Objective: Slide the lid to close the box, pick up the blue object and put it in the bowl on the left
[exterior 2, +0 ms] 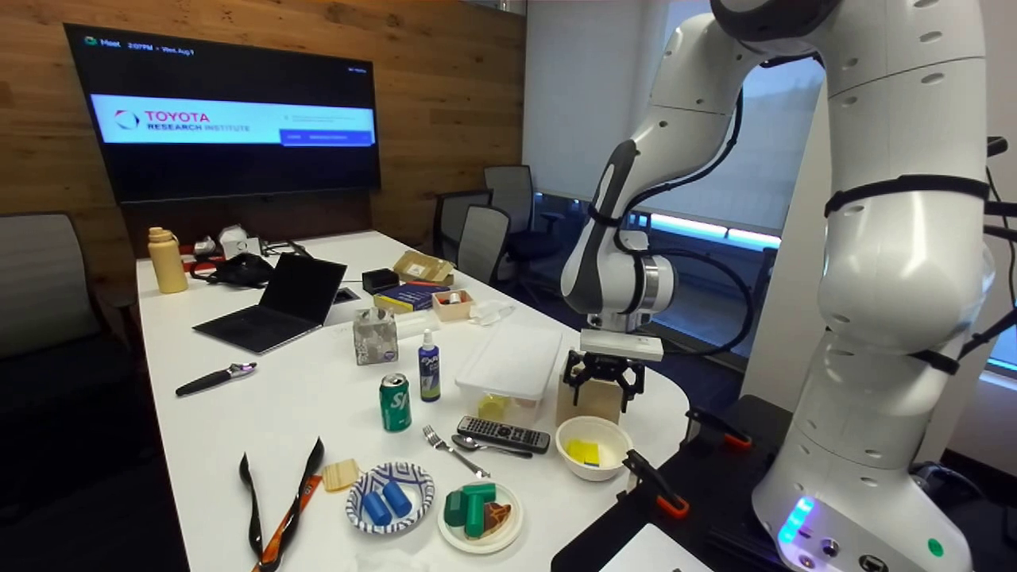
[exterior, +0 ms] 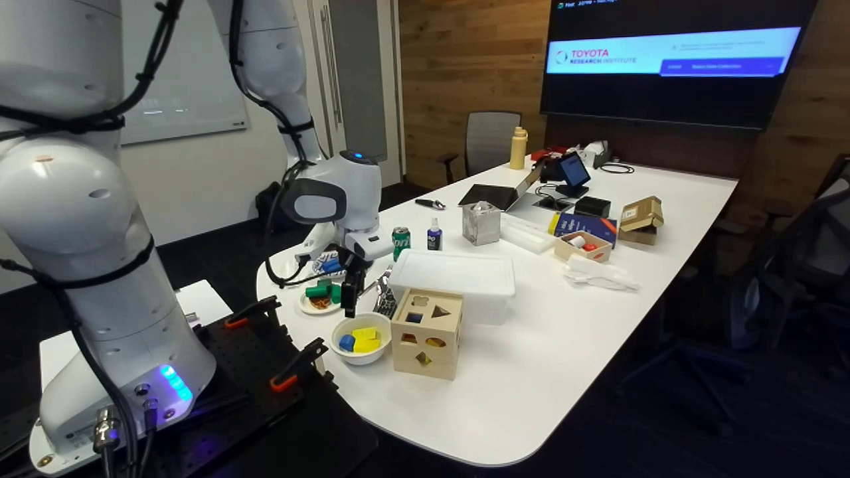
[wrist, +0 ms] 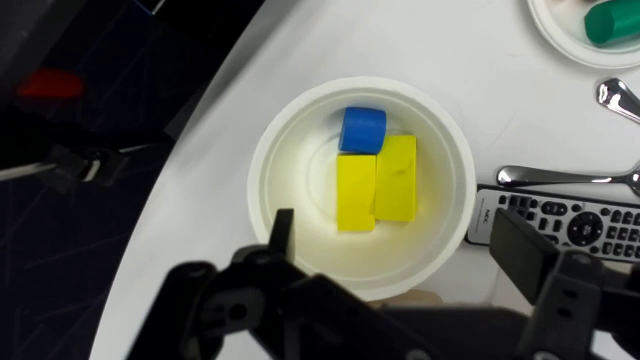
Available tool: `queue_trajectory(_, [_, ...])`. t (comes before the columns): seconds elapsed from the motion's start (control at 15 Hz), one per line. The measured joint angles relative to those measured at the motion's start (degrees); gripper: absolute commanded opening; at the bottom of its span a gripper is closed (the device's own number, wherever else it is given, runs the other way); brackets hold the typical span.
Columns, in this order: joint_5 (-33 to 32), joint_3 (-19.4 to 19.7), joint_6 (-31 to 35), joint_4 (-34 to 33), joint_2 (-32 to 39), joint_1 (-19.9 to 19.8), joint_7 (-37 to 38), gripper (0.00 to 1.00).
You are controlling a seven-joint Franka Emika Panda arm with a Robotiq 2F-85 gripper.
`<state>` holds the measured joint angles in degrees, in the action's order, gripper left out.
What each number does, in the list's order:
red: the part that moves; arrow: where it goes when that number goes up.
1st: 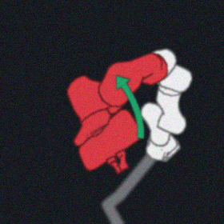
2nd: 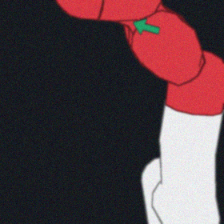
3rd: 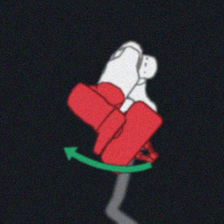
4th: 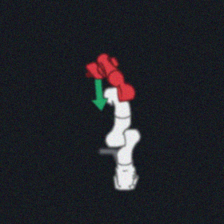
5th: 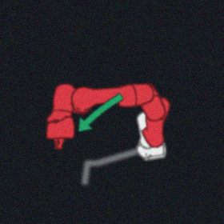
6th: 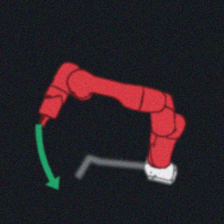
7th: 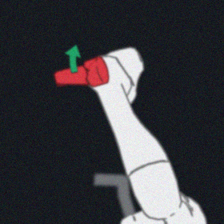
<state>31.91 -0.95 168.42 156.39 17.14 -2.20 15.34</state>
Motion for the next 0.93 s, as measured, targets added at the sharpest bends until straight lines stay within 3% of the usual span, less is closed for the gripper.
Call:
queue_trajectory(0.6, [5.4, -7.6, 0.0, -3.9, 10.2, -12.0, -8.5, 1.0])
queue_trajectory(0.93, [5.4, -10.7, 0.0, -5.4, 14.3, -15.5, -9.5, 1.0])
